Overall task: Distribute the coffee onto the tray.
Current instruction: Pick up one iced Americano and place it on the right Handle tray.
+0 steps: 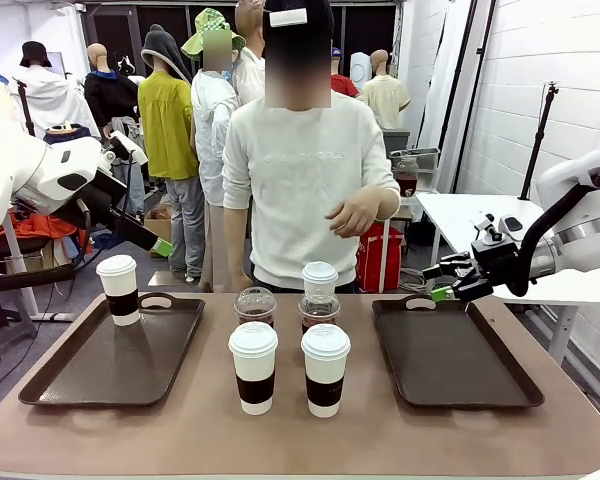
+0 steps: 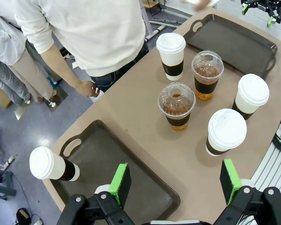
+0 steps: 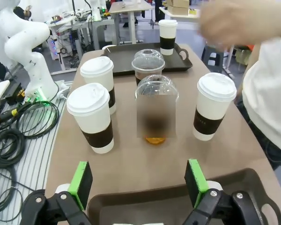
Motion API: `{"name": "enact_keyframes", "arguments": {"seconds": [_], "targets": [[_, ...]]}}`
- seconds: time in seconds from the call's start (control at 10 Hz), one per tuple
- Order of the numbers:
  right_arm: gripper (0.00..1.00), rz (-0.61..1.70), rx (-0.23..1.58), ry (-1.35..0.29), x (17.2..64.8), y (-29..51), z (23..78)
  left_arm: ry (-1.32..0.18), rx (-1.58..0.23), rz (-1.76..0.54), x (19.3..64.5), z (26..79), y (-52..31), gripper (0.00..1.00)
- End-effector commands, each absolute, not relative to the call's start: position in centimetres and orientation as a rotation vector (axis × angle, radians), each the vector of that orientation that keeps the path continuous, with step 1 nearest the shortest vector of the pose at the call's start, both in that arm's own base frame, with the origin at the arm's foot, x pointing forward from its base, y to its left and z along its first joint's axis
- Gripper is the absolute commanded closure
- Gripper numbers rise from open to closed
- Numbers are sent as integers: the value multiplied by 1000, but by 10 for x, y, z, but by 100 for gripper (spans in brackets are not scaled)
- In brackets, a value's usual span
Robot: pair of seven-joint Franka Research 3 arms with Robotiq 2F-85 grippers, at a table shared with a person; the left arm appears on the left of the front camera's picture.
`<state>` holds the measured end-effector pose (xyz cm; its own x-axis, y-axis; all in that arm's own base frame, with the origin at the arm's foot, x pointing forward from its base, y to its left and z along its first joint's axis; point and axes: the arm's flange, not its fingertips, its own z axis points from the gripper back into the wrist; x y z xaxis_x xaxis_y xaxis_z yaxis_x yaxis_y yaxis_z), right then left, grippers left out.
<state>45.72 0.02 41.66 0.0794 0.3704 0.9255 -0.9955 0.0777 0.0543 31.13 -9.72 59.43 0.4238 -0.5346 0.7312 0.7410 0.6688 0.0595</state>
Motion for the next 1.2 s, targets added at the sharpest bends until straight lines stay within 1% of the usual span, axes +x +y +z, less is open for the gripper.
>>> {"name": "enact_keyframes", "arguments": {"seconds": [0.0,0.2,0.7,0.9,1.1], "targets": [[0,1281,965,-960,477,8,388,-795,-306,-830,311,594,-95,0],[0,1318,999,-998,488,22,366,-795,-306,-830,311,594,-95,0],[0,1321,1089,-993,516,75,331,-795,-306,-830,311,594,-95,0],[0,1344,1142,-927,522,100,313,-795,-306,-830,311,594,-95,0],[0,1339,1162,-918,524,102,307,-795,-306,-830,311,594,-95,0]]}}
